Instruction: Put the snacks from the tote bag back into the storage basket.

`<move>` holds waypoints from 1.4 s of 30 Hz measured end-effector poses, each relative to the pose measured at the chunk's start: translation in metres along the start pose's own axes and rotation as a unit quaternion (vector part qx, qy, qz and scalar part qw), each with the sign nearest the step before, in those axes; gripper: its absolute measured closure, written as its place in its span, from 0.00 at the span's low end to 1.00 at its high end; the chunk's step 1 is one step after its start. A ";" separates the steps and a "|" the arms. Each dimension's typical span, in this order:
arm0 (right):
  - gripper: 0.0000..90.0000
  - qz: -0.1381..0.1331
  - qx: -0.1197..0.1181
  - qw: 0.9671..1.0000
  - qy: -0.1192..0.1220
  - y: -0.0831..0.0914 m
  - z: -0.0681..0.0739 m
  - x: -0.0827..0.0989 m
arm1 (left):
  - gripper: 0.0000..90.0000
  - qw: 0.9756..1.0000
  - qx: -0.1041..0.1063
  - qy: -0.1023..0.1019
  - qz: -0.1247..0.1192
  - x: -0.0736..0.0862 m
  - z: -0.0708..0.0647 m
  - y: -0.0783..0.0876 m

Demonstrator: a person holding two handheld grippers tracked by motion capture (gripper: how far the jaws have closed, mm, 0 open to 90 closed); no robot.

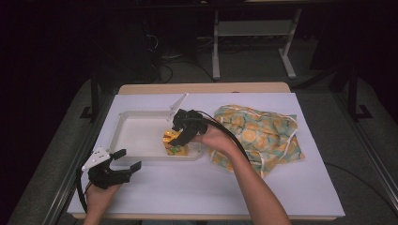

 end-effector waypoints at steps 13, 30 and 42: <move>0.42 -0.018 0.010 1.000 -0.008 0.017 0.000 0.002 | 0.18 1.000 0.000 0.001 -0.002 0.000 0.000 0.000; 0.39 -0.030 0.026 0.999 -0.035 0.037 -0.002 0.012 | 0.18 1.000 0.001 0.001 0.000 0.001 0.000 0.000; 0.37 -0.035 0.034 0.998 -0.036 0.051 0.001 0.022 | 0.18 1.000 0.001 0.001 -0.002 0.001 0.000 0.000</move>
Point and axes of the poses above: each handheld gripper's, and its own axes: y roughly backward along the jaws, x roughly out of its underside, z roughly to its left, the point moved 3 cm from there along -y, roughly forward along the jaws, and after that the axes turned 8 degrees about y, right-handed, at the moved point
